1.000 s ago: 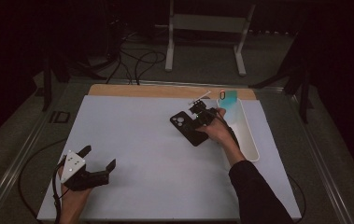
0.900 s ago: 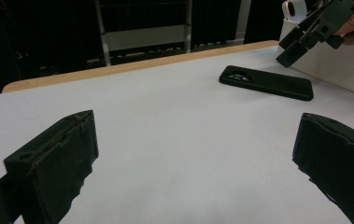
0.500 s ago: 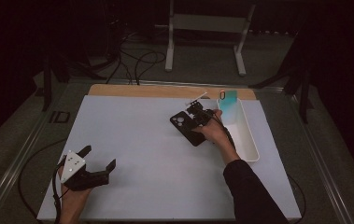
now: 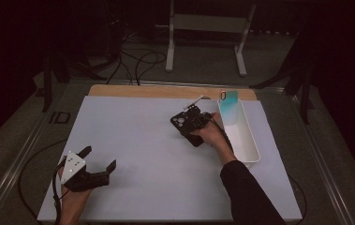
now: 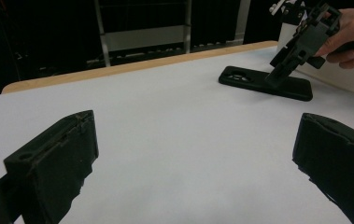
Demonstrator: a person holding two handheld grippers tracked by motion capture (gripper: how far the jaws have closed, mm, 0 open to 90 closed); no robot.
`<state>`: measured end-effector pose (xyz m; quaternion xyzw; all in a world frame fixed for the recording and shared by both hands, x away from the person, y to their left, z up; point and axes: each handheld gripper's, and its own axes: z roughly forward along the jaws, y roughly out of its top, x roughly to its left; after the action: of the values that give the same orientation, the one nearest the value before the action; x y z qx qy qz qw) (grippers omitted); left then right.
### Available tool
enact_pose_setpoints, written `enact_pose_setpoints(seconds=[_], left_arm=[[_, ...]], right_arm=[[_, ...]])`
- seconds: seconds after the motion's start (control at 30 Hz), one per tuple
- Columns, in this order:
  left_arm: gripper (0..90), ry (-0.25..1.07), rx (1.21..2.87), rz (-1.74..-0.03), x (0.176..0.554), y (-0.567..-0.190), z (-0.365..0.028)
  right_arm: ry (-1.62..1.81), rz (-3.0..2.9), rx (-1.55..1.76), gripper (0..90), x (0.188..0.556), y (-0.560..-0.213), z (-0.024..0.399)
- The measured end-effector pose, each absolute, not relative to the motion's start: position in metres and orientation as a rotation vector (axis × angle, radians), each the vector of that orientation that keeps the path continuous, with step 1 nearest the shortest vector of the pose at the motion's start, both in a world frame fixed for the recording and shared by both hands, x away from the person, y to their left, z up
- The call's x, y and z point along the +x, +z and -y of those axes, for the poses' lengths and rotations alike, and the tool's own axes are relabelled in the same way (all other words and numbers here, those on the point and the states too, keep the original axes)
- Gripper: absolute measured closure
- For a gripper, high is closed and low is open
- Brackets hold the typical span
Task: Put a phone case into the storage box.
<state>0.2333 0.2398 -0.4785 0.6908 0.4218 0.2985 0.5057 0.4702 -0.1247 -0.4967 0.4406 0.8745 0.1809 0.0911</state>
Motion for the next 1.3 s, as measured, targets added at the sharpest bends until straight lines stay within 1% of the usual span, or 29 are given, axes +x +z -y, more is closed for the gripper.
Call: enact_pose_setpoints(seconds=[0.8,0.93,1.3], left_arm=[[1.0,0.717,1.667,-1.019,0.234,-0.479,-0.239],[1.0,0.718,1.668,-1.022,0.234,-0.479,-0.240],[1.0,0.719,1.668,-1.023,0.234,-0.479,-0.240]], right_arm=[[0.423,-2.597,1.352,7.2,0.469,-0.510,0.125],[0.430,-2.603,1.371,11.1,0.467,-0.510,0.126],[0.418,-2.628,1.351,14.9,0.460,-0.507,0.125]])
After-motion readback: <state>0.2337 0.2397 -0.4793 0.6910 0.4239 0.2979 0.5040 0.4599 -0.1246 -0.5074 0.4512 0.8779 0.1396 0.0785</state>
